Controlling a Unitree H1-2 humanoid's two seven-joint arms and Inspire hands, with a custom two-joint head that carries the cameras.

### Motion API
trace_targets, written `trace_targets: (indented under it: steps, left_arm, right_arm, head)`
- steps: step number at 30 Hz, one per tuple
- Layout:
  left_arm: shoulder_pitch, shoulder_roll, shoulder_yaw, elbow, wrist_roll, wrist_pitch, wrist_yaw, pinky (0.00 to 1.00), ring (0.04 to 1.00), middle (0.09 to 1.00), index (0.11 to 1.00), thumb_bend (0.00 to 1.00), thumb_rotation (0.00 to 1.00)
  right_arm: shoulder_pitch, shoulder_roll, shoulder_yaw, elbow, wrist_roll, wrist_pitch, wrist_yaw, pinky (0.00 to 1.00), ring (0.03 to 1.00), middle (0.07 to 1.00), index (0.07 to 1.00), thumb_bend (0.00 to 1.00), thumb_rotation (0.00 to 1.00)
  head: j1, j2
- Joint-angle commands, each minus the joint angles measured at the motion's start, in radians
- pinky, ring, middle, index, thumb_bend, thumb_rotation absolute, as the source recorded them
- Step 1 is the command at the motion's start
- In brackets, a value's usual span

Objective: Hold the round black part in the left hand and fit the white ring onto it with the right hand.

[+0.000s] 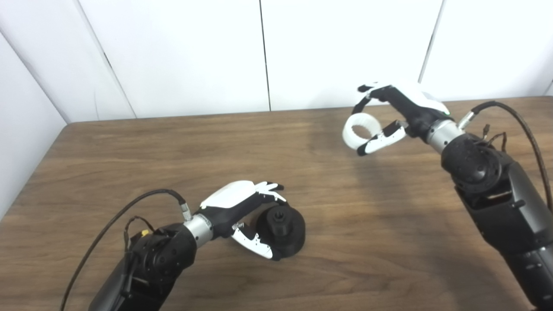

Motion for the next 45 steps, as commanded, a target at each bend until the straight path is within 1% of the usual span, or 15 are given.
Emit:
trace_targets:
  steps: [1,9,20,27,32,36,45]
  left_arm:
    - [-0.010,0.002,-0.012,0.028,0.011,0.026,-0.015,0.88,1.000,0.978,0.761,0.96,0.34]
    - [-0.012,0.002,-0.011,0.024,0.011,0.032,-0.021,0.88,1.000,0.979,0.765,0.95,0.33]
    - [-0.012,0.000,-0.009,0.028,0.008,0.029,-0.019,0.87,1.000,0.977,0.761,0.96,0.33]
    - [-0.013,0.000,-0.014,0.028,0.018,0.023,-0.015,0.88,1.000,0.974,0.759,0.96,0.34]
    - [-0.013,-0.003,-0.010,0.026,0.011,0.027,-0.016,0.88,1.000,0.976,0.758,0.95,0.32]
    - [-0.013,-0.003,-0.010,0.025,0.011,0.027,-0.017,0.88,1.000,0.978,0.760,0.95,0.32]
    - [-0.013,-0.004,-0.011,0.025,0.012,0.030,-0.019,0.87,1.000,0.978,0.764,0.95,0.32]
  right_arm:
    - [-0.036,-0.004,-0.006,-0.054,-0.009,-0.002,0.011,0.84,0.936,0.874,0.491,0.52,0.14]
    - [-0.017,0.028,0.032,-0.137,-0.023,0.018,0.073,0.81,0.934,0.874,0.491,0.52,0.14]
    - [-0.005,0.065,0.085,-0.181,-0.051,0.011,0.137,0.79,0.929,0.873,0.491,0.52,0.14]
    - [0.011,0.089,0.113,-0.178,-0.065,-0.017,0.145,0.80,0.931,0.870,0.491,0.52,0.14]
    - [0.017,0.099,0.139,-0.179,-0.080,-0.026,0.155,0.82,0.933,0.869,0.491,0.52,0.14]
    - [0.022,0.107,0.155,-0.182,-0.080,-0.034,0.163,0.83,0.939,0.872,0.491,0.52,0.15]
    - [0.035,0.130,0.177,-0.191,-0.075,-0.046,0.179,0.83,0.946,0.872,0.491,0.52,0.15]
  head:
    - [0.003,0.002]
    - [0.003,0.001]
    - [0.001,0.002]
    - [0.001,0.002]
    - [0.000,0.003]
    - [0.000,0.004]
    - [0.001,0.003]
